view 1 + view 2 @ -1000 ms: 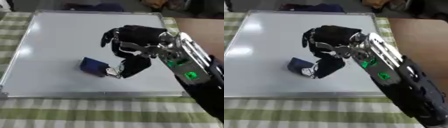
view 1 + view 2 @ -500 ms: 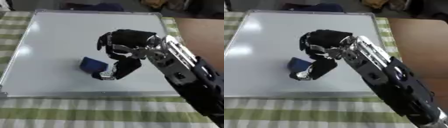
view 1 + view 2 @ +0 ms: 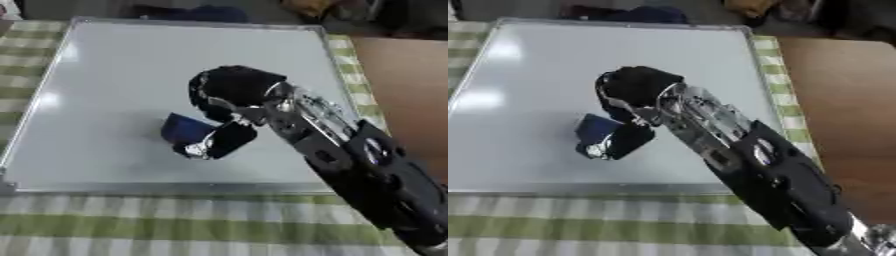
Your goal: Wipe the whiteboard clean with a brush.
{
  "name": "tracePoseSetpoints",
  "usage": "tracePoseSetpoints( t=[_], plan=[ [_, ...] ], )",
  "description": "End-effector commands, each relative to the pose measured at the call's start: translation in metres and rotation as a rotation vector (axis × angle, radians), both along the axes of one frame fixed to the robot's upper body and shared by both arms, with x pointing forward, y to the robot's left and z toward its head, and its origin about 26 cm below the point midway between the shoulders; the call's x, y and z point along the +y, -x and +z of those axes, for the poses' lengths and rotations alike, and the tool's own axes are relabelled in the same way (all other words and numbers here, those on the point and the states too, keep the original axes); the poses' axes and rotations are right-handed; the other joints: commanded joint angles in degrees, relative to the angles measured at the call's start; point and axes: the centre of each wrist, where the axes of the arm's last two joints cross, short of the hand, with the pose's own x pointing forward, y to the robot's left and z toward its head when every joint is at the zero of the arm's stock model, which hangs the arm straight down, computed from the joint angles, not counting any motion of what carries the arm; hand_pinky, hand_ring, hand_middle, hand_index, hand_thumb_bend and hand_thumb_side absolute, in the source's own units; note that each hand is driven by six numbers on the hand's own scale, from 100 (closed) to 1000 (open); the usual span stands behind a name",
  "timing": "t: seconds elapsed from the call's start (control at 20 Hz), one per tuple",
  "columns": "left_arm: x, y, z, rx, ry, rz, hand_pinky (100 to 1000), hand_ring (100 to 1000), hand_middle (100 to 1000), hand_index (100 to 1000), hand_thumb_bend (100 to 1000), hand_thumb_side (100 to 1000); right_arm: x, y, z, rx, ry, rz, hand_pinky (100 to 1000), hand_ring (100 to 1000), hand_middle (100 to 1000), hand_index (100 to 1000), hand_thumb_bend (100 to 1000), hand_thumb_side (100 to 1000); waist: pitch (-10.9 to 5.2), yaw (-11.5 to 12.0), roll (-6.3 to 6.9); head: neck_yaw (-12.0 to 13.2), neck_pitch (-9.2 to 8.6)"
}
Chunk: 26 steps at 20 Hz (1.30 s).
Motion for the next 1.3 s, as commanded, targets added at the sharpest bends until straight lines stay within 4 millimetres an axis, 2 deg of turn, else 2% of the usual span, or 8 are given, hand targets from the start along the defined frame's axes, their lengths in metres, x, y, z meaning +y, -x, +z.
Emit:
tracePoseSetpoints(
  t=[0.05, 0.6, 0.65, 0.85, 1.3],
  plan=[
    [-0.001, 0.003, 0.006, -0.025, -0.005, -0.01, 620, 739, 736, 694, 271, 1000, 0.002, -0.004, 0.003, -0.029, 0.007, -0.008, 701, 831, 737, 100, 391, 763, -0.77, 0.14, 0.21, -0.23, 0.19],
    [-0.001, 0.002, 0.007, -0.024, -0.001, -0.018, 621, 740, 737, 694, 267, 1000, 0.001, -0.013, -0.007, 0.012, 0.007, -0.031, 697, 826, 751, 100, 375, 716, -0.16, 0.49, 0.4, -0.62, 0.02],
    [-0.001, 0.002, 0.007, -0.024, -0.001, -0.018, 621, 740, 738, 694, 265, 1000, 0.001, -0.014, -0.007, 0.012, 0.006, -0.033, 692, 818, 741, 100, 341, 715, -0.1, 0.53, 0.42, -0.61, 0.01],
    [-0.002, 0.002, 0.007, -0.024, -0.001, -0.019, 621, 741, 739, 694, 263, 1000, 0.0, -0.015, -0.009, 0.013, -0.006, -0.043, 689, 812, 734, 100, 297, 718, 0.14, 0.75, 0.43, -0.72, -0.14],
    [-0.003, 0.002, 0.006, -0.022, -0.001, -0.024, 622, 743, 740, 693, 260, 1000, -0.002, -0.024, -0.016, 0.023, -0.035, -0.087, 688, 808, 731, 100, 236, 728, 0.67, 1.1, 0.48, -0.93, -0.62]
  ],
)
